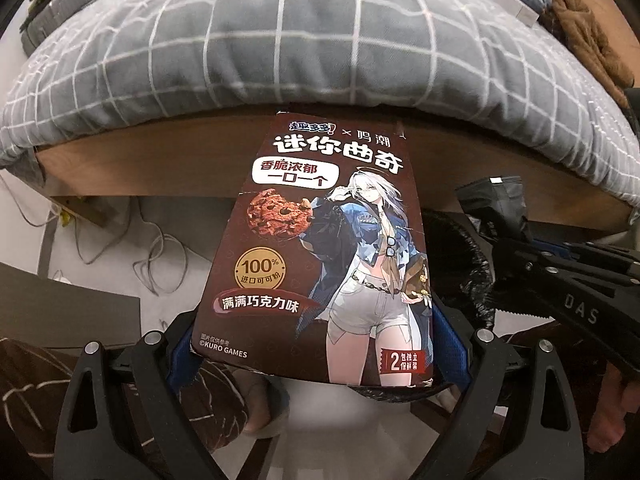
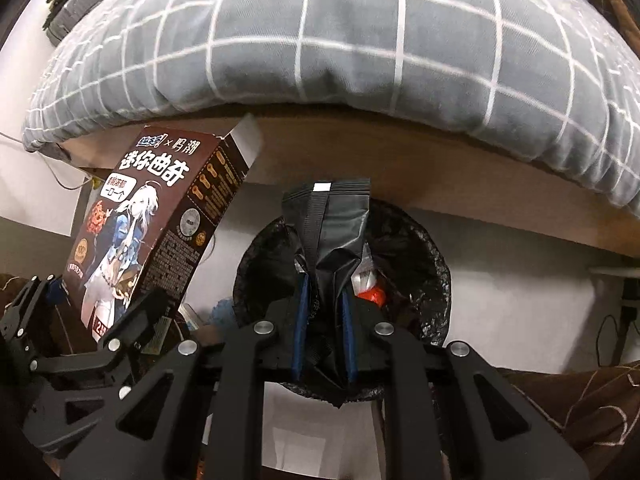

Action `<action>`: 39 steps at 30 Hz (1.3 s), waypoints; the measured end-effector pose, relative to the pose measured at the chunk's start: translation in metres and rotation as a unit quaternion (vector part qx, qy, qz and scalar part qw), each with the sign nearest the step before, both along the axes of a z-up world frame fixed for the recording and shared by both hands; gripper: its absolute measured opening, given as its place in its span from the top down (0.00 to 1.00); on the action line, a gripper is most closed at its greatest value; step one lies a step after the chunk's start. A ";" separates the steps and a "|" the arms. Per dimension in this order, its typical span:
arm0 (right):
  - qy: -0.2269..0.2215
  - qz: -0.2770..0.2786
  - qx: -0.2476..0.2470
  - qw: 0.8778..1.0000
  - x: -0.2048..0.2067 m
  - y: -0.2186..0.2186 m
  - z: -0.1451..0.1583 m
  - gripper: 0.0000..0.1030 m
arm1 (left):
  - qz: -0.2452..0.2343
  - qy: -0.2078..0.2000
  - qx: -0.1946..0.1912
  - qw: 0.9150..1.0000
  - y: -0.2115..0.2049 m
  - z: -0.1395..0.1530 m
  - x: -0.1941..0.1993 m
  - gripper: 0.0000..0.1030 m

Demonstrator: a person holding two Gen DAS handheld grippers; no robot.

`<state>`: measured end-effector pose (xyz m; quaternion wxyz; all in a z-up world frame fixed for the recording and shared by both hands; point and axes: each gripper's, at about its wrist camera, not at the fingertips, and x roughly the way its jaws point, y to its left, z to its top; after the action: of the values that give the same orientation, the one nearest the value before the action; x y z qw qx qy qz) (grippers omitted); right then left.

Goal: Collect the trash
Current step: 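Carry the black sachet and cookie box off the bed down over the bin, then open the right tool over the bin while the left tool releases the cookie box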

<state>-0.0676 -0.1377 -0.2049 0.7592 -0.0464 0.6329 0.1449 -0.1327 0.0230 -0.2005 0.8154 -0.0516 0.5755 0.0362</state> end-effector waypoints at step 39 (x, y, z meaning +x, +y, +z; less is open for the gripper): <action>-0.009 -0.058 -0.052 0.997 0.005 -0.044 -0.024 0.14 | -0.055 0.047 -0.014 0.997 -0.042 -0.043 0.014 0.13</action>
<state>-0.0628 -0.1822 -0.2289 0.7684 -0.0498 0.6346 0.0670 -0.1182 -0.0192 -0.2431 0.7874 -0.0294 0.6156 -0.0146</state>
